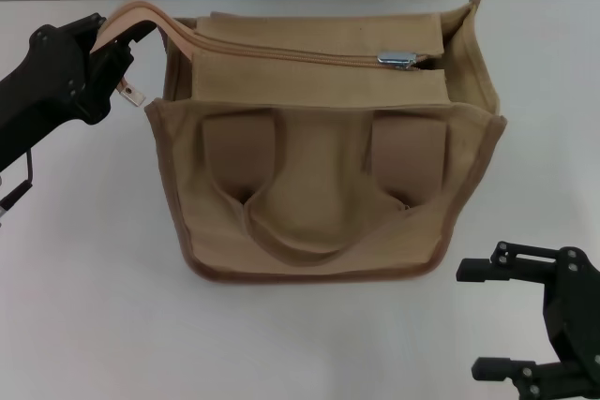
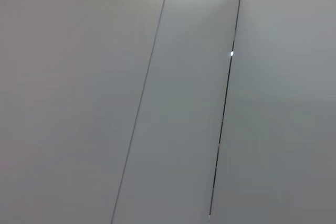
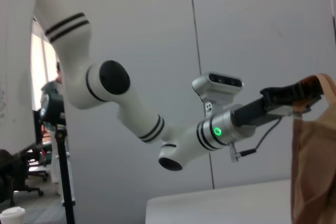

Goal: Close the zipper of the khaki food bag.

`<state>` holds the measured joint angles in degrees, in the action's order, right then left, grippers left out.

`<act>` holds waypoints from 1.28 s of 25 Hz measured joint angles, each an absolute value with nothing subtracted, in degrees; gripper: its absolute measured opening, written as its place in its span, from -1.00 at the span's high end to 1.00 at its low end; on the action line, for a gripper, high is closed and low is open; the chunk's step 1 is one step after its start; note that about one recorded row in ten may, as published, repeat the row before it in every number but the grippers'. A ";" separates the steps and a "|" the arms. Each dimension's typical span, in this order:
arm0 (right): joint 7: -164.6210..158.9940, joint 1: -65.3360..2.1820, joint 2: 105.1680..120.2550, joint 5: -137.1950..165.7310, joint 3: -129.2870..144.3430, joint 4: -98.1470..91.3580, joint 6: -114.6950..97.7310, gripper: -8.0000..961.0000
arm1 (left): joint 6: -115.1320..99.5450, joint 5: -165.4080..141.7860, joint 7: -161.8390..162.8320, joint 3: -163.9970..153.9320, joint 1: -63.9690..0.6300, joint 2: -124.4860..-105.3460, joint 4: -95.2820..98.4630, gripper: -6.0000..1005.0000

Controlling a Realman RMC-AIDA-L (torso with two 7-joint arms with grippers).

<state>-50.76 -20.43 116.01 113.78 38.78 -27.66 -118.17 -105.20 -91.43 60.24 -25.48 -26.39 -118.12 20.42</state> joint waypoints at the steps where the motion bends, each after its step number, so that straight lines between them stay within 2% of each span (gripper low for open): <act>1: -50.77 -20.42 116.05 113.83 38.81 -27.58 -117.72 -0.67 | -104.79 -91.43 60.24 -25.28 -26.29 -118.12 20.36 0.70; 7: -50.89 -20.46 116.18 114.36 38.78 -26.89 -116.91 -0.67 | -102.75 -92.41 64.08 -26.16 -26.01 -117.86 21.84 0.70; 10: -50.92 -20.42 116.48 114.39 38.61 -26.87 -116.89 -0.67 | -102.93 -94.01 67.91 -27.71 -25.46 -116.64 24.68 0.69; 11: -50.94 -20.42 116.57 114.40 38.53 -26.86 -116.89 -0.67 | -103.19 -94.63 69.04 -27.90 -25.29 -116.19 25.51 0.61; 12: -50.95 -20.42 116.64 114.41 38.46 -26.85 -116.88 -0.67 | -103.65 -95.32 70.39 -27.98 -25.08 -115.50 26.60 0.52; 13: -51.11 -20.49 116.74 114.43 38.43 -26.84 -116.88 -0.67 | -105.15 -97.15 73.77 -28.15 -24.60 -113.50 29.26 0.43; 14: -51.11 -20.49 116.74 114.43 38.43 -26.84 -116.88 -0.67 | -105.15 -97.15 73.77 -28.15 -24.60 -113.50 29.26 0.34; 15: -51.32 -20.61 116.80 114.43 38.43 -26.83 -116.88 -0.67 | -106.37 -98.52 75.95 -28.23 -24.30 -112.12 30.75 0.25; 19: -52.42 -21.12 117.28 114.43 38.33 -26.81 -116.21 -0.67 | -110.71 -101.22 82.60 -27.90 -23.08 -107.59 34.88 0.08; 23: -52.48 -21.78 118.39 114.13 38.23 -26.77 -114.41 -0.67 | -114.02 -100.66 84.88 -25.74 -21.61 -105.08 36.44 -0.08; 25: -52.48 -22.01 118.64 114.06 38.22 -26.72 -113.93 -0.67 | -115.17 -100.21 84.44 -26.41 -20.81 -105.05 37.14 -0.17; 27: -52.48 -22.37 119.01 113.99 38.15 -26.53 -113.12 -0.67 | -115.16 -99.92 82.47 -29.79 -20.29 -105.90 37.49 -0.28; 28: -52.48 -22.88 119.21 113.97 38.14 -25.62 -112.26 -0.67 | -114.97 -100.11 79.37 -34.33 -20.11 -107.39 37.33 -0.34; 29: -52.48 -22.88 119.21 113.97 38.14 -25.62 -112.26 -0.67 | -114.97 -100.11 79.37 -34.33 -20.11 -107.39 37.33 -0.41; 32: -52.48 -23.67 119.17 113.95 38.14 -23.73 -110.61 -0.67 | -114.74 -101.34 73.84 -40.53 -20.14 -110.00 36.36 -0.61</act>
<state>-52.49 -23.67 119.17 113.95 38.14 -23.73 -110.61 -114.74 -101.34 73.84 -40.53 -20.14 -110.00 36.36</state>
